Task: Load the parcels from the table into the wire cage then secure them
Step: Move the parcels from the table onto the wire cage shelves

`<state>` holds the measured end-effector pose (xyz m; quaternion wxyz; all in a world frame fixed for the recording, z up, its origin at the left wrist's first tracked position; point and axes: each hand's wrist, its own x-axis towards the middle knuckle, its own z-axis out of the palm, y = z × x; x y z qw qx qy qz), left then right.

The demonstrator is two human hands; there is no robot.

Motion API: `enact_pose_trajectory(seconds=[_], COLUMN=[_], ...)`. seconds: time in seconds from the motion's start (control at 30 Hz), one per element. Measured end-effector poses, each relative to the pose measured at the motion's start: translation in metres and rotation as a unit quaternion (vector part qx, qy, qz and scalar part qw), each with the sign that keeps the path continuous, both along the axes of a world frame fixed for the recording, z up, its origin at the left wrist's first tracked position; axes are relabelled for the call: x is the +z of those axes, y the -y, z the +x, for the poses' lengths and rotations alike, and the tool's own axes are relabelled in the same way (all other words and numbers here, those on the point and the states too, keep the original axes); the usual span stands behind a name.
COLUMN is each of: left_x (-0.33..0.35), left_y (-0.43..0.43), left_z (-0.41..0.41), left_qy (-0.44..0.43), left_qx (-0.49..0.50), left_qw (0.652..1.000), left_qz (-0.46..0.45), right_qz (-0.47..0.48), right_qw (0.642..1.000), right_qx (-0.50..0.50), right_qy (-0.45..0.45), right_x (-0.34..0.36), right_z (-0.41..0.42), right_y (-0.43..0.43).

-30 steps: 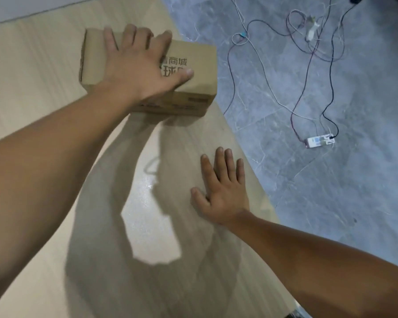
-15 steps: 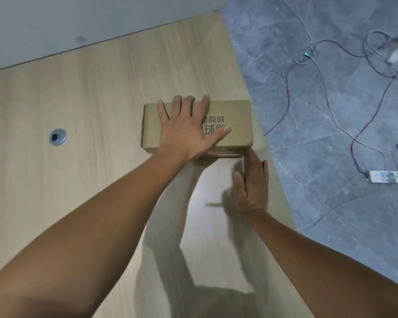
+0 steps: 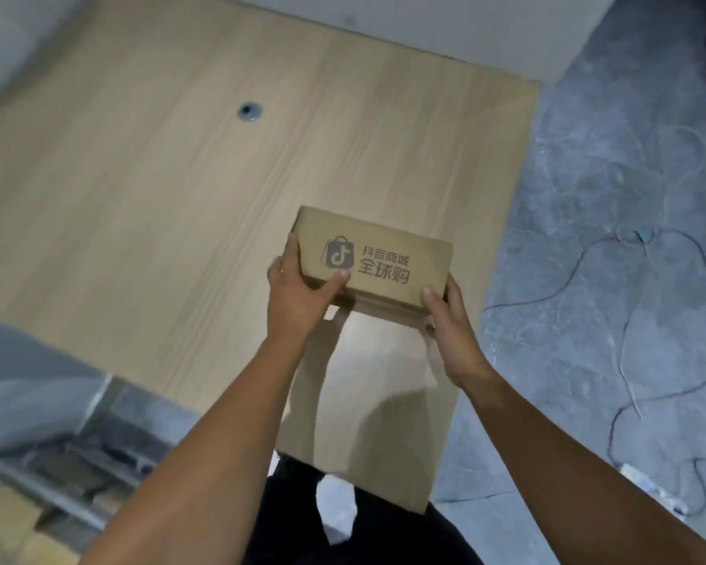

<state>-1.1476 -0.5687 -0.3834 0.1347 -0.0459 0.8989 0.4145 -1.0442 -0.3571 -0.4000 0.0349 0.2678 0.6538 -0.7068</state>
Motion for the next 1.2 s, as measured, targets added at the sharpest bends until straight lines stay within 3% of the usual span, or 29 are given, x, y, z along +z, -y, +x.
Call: enact_pose_trajectory(seconds=[0.03,0.13,0.27,0.4,0.57,0.87,1.1,1.2], left_x=[0.001,0.008,0.007,0.004,-0.003,-0.036,-0.082,-0.114], left_y=[0.017,0.067,0.155,0.234,0.294,0.271,0.245,0.242], left_z=[0.016,0.066,0.141,0.239,0.386,0.601,0.644,0.642], left_qy=[0.002,-0.018,-0.001,0.023,-0.020,-0.089,0.009,0.024], left_qx=[0.037,0.160,0.332,0.496,0.672,0.879,0.913,0.911], left_qw=[0.998,0.985,0.937,0.858,0.719,0.401,0.196,0.110], left_qz=[0.051,0.066,0.109,0.130,0.175,0.242,0.357,0.396], right_qz=[0.013,0.061,0.125,0.162,0.208,0.206,0.284,0.289], right_qw=[1.000,0.996,0.972,0.908,0.802,0.549,0.287,0.197], right_qx=[0.019,0.059,0.194,0.381,0.552,0.789,0.901,0.923], right_qy=[-0.009,-0.011,-0.031,-0.057,-0.096,-0.184,-0.159,-0.160], right_x=[0.003,0.017,0.030,0.027,0.026,0.016,-0.037,-0.073], right_z=[0.000,-0.002,0.003,0.021,0.092,0.281,0.348,0.371], right_y=[0.013,0.062,0.145,0.245,0.381,0.537,0.607,0.637])
